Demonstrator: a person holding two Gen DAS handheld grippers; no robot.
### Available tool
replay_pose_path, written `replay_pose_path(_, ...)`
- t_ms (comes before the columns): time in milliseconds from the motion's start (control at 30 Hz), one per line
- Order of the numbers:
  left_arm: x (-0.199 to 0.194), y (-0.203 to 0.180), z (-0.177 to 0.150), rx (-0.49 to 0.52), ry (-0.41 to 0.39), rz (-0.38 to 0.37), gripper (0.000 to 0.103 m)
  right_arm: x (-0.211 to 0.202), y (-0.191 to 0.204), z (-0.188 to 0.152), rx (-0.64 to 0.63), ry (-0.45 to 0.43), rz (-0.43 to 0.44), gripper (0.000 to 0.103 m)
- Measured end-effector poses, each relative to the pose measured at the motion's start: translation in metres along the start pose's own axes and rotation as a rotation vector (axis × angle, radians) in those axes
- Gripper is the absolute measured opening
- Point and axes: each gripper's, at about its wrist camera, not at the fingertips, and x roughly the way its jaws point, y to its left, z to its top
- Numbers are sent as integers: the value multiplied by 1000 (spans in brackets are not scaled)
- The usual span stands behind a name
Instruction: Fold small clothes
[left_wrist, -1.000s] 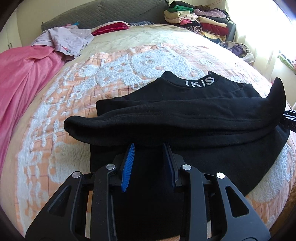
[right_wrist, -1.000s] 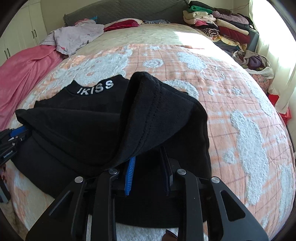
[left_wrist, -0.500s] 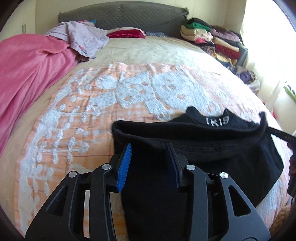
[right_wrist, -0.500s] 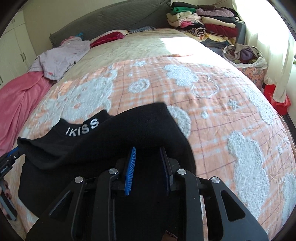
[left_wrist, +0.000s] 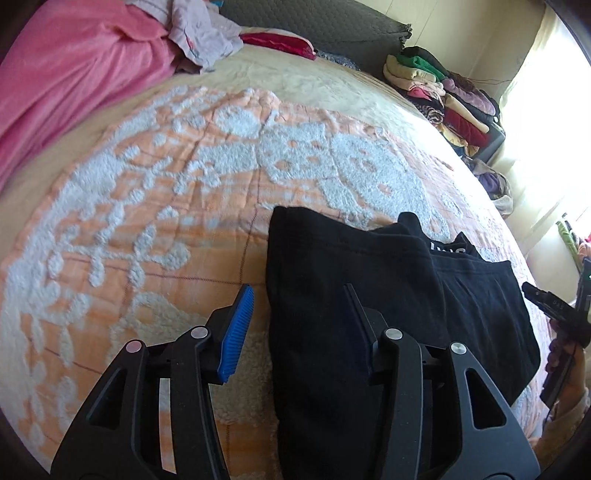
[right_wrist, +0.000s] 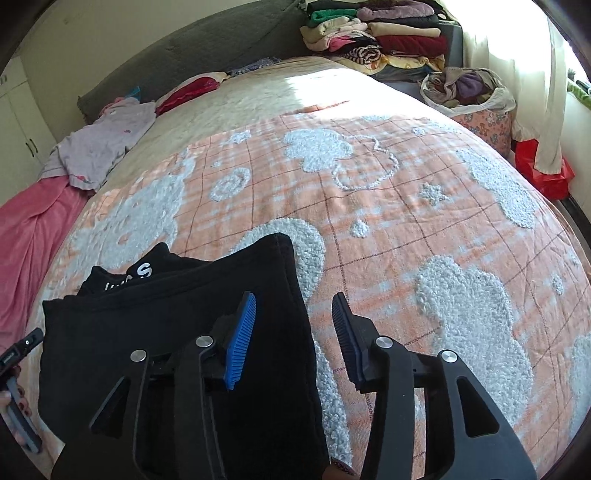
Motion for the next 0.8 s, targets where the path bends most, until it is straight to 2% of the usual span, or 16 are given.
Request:
replay_pose_path(100,4,-4,-3,9,14,-11,40,9,-2,-2,23,21,44,44)
replay_pose_path(167,6,-8,-5,27,19,7,28,15,-2,-5,32,36,67,43)
replay_pose_path(200,7,-9,-5,38,16,13,19,17,-1,-6,30,39,76,43)
replay_pose_path(233,7,-9,-5,42,15,16,16,18,-1,-7,29,41,90,33)
replay_pose_path(333,4,-8,-4,47,5,16,4,13,1,-7,38,31,126,15)
replay_pose_path(367,1,-9,-3,50,-4,14,4,10,1,-6,33,22,128,8)
replay_pose_path(567,-33,-26,5,135,-135,48,3,-18,-9,5,65,-72,174,7)
replay_pose_path(667,-30,-26,6,139,-138,65,3,-20,-13,8,74,-99,172,7)
replay_pose_path(800,-8,-12,3,85,-86,86,3,-6,-13,5,61,-77,127,7)
